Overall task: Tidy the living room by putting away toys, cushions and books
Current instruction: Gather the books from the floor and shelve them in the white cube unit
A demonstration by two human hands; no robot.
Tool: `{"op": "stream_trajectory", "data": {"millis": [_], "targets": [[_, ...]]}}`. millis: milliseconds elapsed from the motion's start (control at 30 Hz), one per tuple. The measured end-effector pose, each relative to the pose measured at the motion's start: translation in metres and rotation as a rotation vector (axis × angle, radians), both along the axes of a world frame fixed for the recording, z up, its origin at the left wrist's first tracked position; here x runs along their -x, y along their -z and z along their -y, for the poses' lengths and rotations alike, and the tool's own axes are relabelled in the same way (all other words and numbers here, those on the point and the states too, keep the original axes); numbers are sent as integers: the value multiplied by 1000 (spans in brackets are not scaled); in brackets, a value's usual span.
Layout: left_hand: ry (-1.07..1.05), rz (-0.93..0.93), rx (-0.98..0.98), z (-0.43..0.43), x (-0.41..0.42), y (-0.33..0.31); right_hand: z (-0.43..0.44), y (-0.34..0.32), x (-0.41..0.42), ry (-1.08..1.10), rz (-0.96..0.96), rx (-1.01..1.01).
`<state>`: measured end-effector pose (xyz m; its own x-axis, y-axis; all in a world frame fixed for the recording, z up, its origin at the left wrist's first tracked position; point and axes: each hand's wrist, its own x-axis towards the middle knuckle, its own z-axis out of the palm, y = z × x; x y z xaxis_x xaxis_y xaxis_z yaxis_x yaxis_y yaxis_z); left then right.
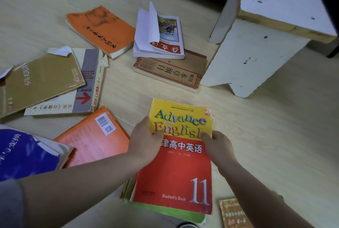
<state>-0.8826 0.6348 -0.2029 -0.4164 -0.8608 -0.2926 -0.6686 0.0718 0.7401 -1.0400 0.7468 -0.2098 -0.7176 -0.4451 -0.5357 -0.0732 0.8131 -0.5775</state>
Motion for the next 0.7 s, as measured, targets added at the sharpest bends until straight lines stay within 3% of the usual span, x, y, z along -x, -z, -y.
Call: {"op": "stream_trajectory", "data": {"millis": [300, 467, 567, 700], "targets": [[69, -34, -66, 2, -3, 10, 0, -2, -21, 163, 109, 82], [-82, -1, -74, 5, 4, -2, -3, 1, -29, 186, 128, 134], [-242, 10, -216, 19, 10, -6, -3, 3, -29, 208, 136, 155], [-199, 3, -506, 31, 9, -6, -4, 3, -23, 256, 161, 161]]}}
